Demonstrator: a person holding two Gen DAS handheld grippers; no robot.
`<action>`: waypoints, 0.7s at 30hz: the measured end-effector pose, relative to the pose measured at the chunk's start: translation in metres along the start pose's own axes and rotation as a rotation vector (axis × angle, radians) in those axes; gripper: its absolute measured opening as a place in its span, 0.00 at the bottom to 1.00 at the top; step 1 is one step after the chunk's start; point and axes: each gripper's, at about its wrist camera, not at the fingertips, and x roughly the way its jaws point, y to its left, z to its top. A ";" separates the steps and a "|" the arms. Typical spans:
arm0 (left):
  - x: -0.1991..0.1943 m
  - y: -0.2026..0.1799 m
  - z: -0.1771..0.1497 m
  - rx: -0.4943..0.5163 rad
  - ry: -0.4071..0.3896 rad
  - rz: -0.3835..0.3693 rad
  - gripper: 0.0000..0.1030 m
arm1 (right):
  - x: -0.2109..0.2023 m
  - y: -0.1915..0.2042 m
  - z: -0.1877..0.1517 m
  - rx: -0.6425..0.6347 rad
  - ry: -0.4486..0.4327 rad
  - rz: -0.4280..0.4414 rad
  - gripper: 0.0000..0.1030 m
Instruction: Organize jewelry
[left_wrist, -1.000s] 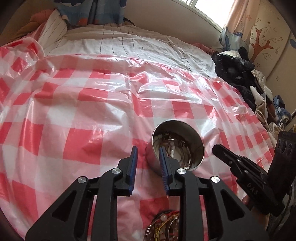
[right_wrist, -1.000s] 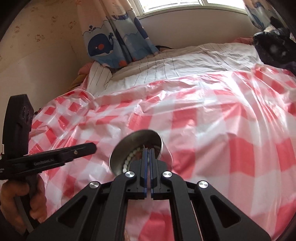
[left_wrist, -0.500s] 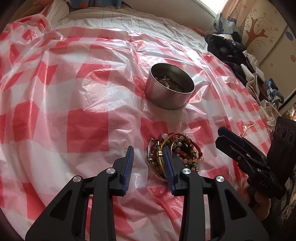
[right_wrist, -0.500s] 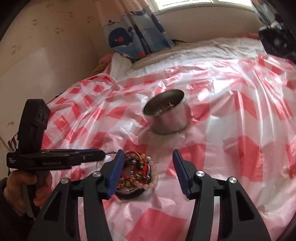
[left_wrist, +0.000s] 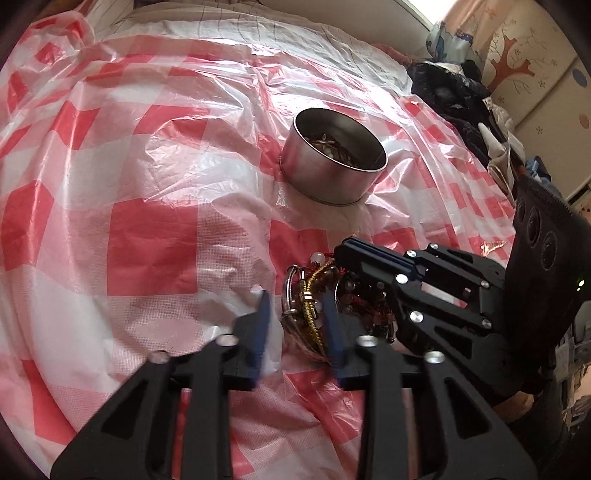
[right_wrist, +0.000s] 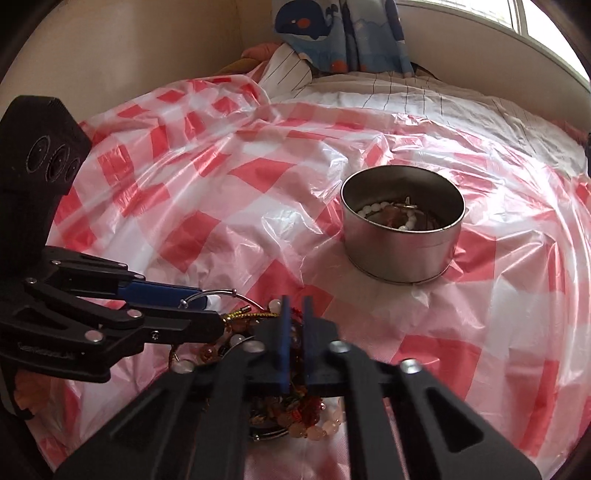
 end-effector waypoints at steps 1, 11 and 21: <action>-0.001 -0.002 0.000 0.010 -0.008 0.007 0.10 | -0.004 0.001 0.000 0.001 -0.016 -0.006 0.03; -0.038 -0.016 0.007 0.067 -0.117 -0.149 0.06 | -0.089 -0.020 -0.016 0.168 -0.225 0.070 0.00; -0.054 -0.002 0.009 0.018 -0.175 -0.132 0.06 | -0.044 -0.020 -0.011 0.168 -0.078 0.092 0.01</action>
